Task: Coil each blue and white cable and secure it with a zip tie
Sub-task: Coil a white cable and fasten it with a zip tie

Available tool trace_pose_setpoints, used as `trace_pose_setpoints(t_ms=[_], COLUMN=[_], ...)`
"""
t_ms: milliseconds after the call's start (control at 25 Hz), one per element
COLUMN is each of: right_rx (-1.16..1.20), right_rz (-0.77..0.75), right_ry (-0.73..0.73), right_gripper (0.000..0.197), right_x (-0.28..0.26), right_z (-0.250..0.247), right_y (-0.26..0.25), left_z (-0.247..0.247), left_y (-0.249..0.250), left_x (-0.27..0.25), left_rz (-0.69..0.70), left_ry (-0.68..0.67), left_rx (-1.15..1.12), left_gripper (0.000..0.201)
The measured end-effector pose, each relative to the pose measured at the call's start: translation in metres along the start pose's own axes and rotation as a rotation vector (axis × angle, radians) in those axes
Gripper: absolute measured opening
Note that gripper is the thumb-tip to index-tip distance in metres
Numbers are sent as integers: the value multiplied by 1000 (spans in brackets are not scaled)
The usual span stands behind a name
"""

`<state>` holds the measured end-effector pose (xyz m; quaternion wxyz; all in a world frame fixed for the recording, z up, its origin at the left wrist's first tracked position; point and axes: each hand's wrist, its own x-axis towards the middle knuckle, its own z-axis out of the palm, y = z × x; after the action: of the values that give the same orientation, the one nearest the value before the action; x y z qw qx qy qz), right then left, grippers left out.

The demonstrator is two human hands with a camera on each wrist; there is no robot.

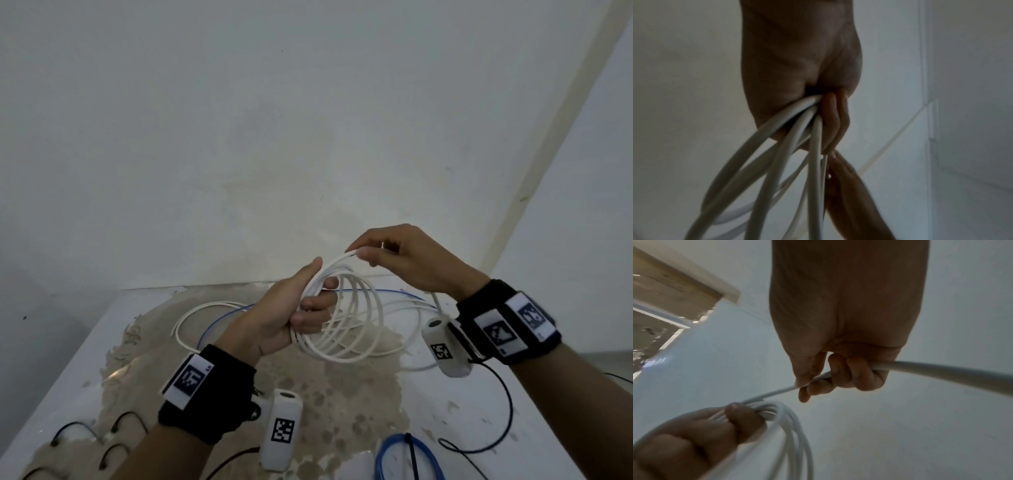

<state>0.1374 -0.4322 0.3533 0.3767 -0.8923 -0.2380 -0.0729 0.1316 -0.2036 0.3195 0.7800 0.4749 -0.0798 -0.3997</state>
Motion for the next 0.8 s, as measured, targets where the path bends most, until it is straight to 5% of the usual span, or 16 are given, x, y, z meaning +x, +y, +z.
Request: trace_pose_setpoints(t_ms=[120, 280, 480, 640, 800], right_rx=[87, 69, -66, -182, -222], right_rz=[112, 288, 354, 267, -80], right_ry=[98, 63, -350, -782, -552], right_gripper=[24, 35, 38, 31, 28], right_x=[-12, -45, -78, -89, -78], right_z=[5, 48, 108, 122, 92], right_y=[35, 78, 66, 22, -25], left_z=[-8, -18, -49, -70, -60], left_y=[5, 16, 23, 24, -3], left_x=[-5, -6, 5, 10, 7], left_rz=[51, 259, 496, 599, 404], left_ry=[-69, 53, 403, 639, 639], left_rx=[-137, -275, -380, -248, 268], left_gripper=[41, 43, 43, 38, 36])
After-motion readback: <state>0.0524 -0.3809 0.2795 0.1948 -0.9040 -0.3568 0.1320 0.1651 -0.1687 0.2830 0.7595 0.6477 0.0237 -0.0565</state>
